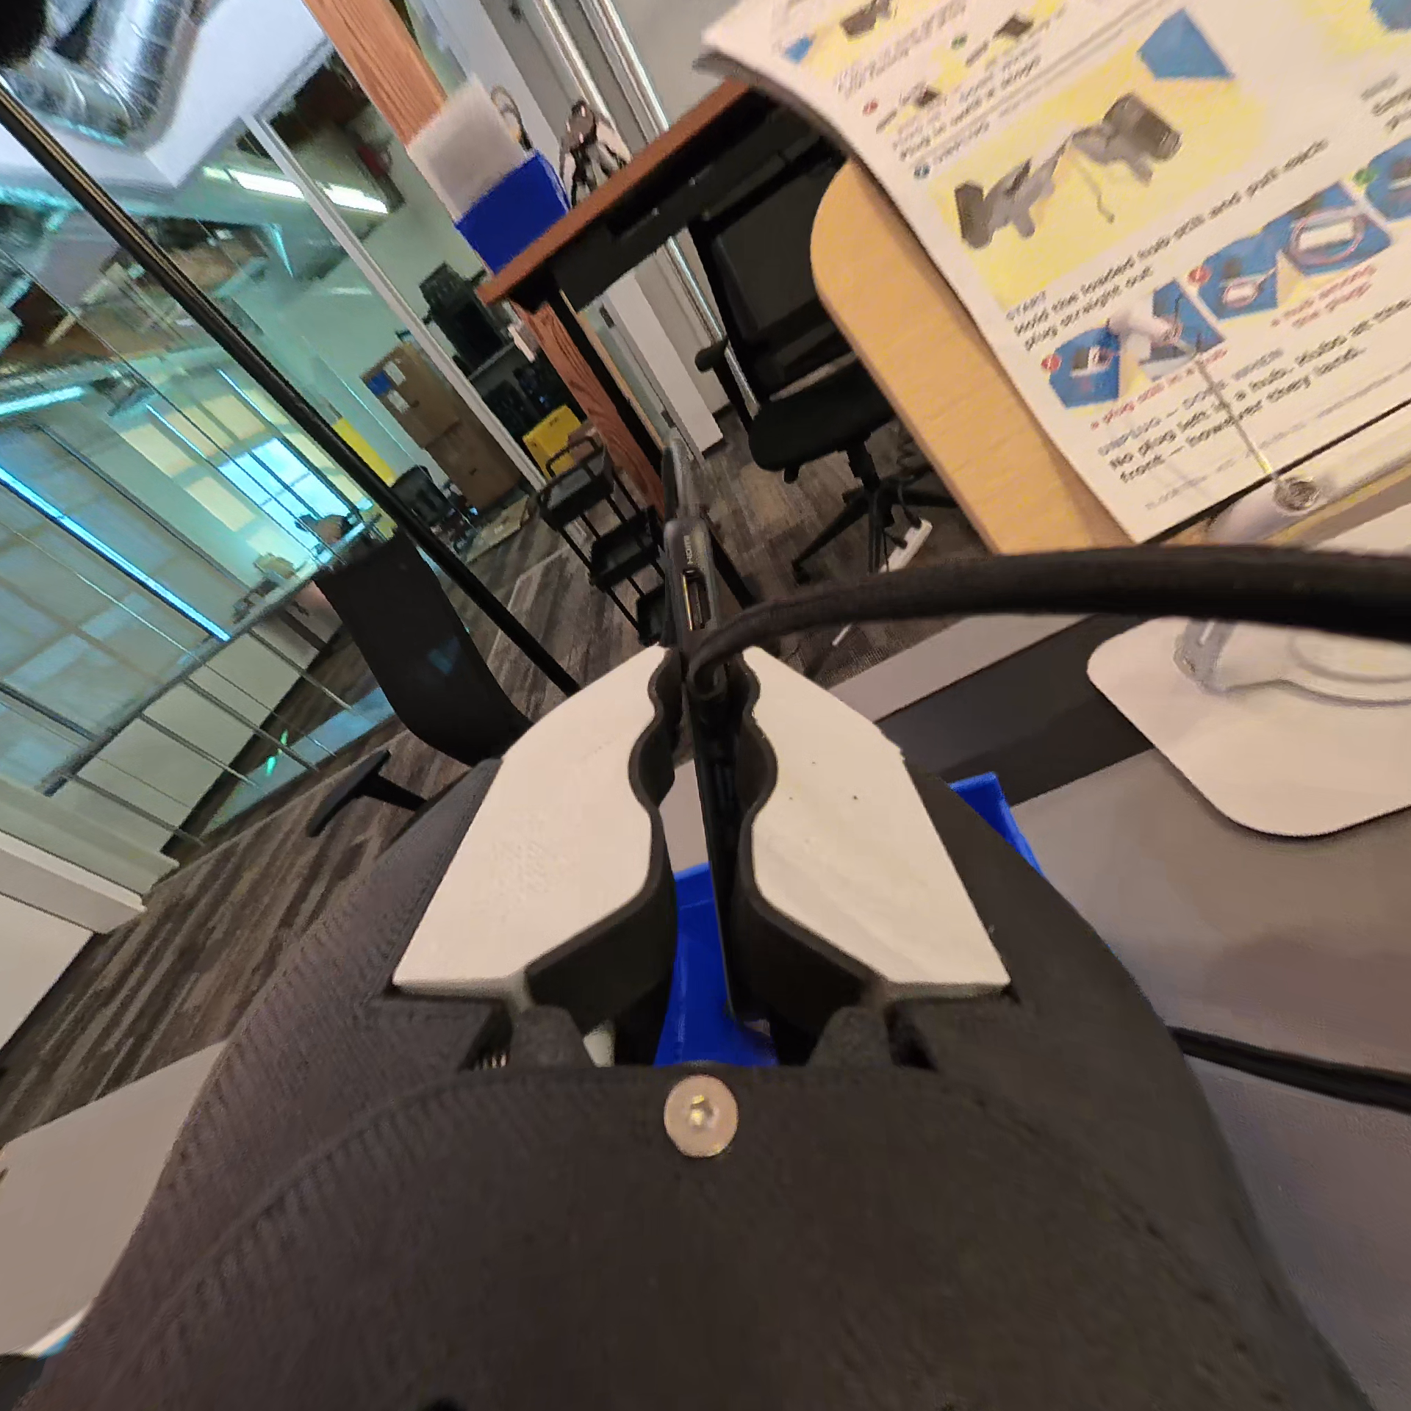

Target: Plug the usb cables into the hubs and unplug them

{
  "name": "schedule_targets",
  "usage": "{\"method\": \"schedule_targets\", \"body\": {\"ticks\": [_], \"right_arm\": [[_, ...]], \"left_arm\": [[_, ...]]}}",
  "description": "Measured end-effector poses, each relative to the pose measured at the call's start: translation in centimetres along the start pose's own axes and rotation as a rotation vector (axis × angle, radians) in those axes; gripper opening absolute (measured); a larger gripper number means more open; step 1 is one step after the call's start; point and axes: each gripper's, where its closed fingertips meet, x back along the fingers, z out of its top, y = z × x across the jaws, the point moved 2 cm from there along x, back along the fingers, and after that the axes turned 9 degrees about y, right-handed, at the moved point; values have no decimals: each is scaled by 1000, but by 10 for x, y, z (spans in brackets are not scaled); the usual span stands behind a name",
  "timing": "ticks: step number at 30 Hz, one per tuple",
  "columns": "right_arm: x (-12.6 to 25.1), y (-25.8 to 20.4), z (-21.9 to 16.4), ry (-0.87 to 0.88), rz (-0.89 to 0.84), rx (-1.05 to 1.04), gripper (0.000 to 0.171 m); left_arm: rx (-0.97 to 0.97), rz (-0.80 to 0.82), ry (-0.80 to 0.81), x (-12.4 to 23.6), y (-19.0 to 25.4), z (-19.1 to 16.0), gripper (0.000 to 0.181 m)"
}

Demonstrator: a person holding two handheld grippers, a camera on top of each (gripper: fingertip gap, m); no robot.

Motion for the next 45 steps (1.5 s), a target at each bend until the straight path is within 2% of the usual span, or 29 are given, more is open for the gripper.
{"method": "schedule_targets", "body": {"ticks": [7,14,24,28,32,38,45], "right_arm": [[-1,-4,4,20,3,5,38],[4,-1,24,105,-22,-24,42],[21,13,61,286,-67,-238,47],[30,21,73,370,-37,-408,55],[30,28,68,354,-43,-477,66],[28,40,54,346,-82,-617,66],[30,43,55,375,-73,-665,59]], "left_arm": [[-35,-10,110,7,16,37,12],[-86,-71,229,14,53,79,12],[-129,-201,405,25,129,130,12],[-163,-231,453,25,161,140,11],[-204,-249,496,26,192,145,12],[-267,-272,552,30,230,148,12],[-353,-298,577,34,260,146,11]]}}
